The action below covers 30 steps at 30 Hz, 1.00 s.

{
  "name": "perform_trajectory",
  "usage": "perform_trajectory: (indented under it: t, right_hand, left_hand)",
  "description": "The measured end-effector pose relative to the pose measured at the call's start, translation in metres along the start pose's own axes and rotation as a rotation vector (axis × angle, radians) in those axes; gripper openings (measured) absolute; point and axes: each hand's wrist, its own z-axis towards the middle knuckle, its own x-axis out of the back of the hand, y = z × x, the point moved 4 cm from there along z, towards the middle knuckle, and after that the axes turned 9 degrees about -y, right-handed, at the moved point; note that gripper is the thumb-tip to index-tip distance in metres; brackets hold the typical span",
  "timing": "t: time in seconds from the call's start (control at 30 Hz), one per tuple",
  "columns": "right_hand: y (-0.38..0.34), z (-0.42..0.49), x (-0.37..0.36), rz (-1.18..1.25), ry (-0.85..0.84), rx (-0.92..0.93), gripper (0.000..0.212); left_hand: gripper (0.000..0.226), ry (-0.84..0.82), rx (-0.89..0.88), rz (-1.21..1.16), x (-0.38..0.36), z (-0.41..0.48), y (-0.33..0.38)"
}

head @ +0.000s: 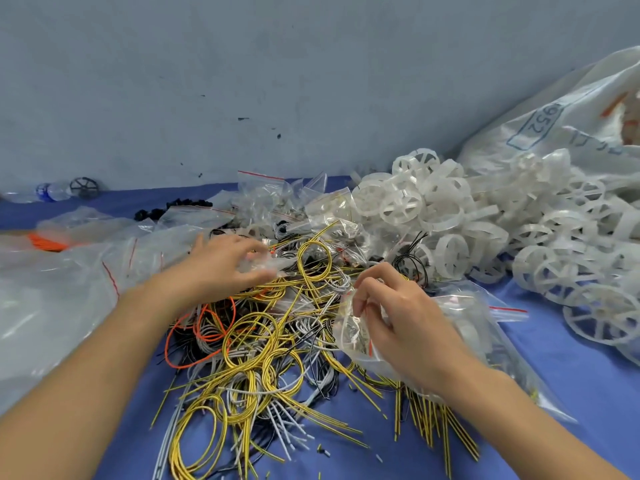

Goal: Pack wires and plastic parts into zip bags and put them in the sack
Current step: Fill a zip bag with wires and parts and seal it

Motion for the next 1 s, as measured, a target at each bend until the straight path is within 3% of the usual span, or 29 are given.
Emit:
perform_trajectory:
  t: [0.07,0.23,0.3,0.47,0.53,0.6,0.67,0.73,0.83,1.0]
  right_hand:
    - [0.000,-0.001,0.002,0.010,0.011,0.003,0.019]
    - [-0.002,-0.005,0.005,0.033,0.020,-0.006,0.022]
    - [-0.003,-0.006,0.005,0.029,0.014,-0.017,0.022]
    - [-0.002,-0.003,0.004,0.058,0.007,-0.027,0.028]
    - [-0.002,-0.002,0.005,0.111,0.018,-0.045,0.033]
    - [-0.003,-0.001,0.006,0.172,0.035,-0.085,0.034]
    - [-0.005,0.000,0.009,0.288,0.056,-0.139,0.026]
    - [-0.011,0.003,0.011,0.530,0.040,-0.191,0.022]
    - [-0.023,0.008,0.008,1.000,-0.072,-0.227,0.035]
    - [-0.021,0.008,0.010,1.210,0.011,-0.371,0.024]
  left_hand:
    - [0.054,0.008,-0.003,0.053,-0.002,-0.005,0.003]
    - [0.024,0.152,-0.011,-0.072,0.006,-0.021,0.012]
    - [0.018,0.215,0.001,-0.218,0.013,-0.030,0.014]
    - [0.020,0.595,0.068,-0.724,0.044,-0.068,0.016]
    - [0.023,0.523,0.087,-1.090,0.044,-0.076,0.027]
    - [0.023,0.329,0.077,-1.459,0.037,-0.081,0.049]
    - [0.028,0.188,0.050,-1.656,0.028,-0.085,0.071]
    - [0.041,0.080,0.016,-1.779,0.018,-0.088,0.090]
    - [0.041,-0.018,-0.067,-1.909,0.005,-0.087,0.111]
    - [0.046,-0.159,-0.204,-1.945,0.003,-0.085,0.122]
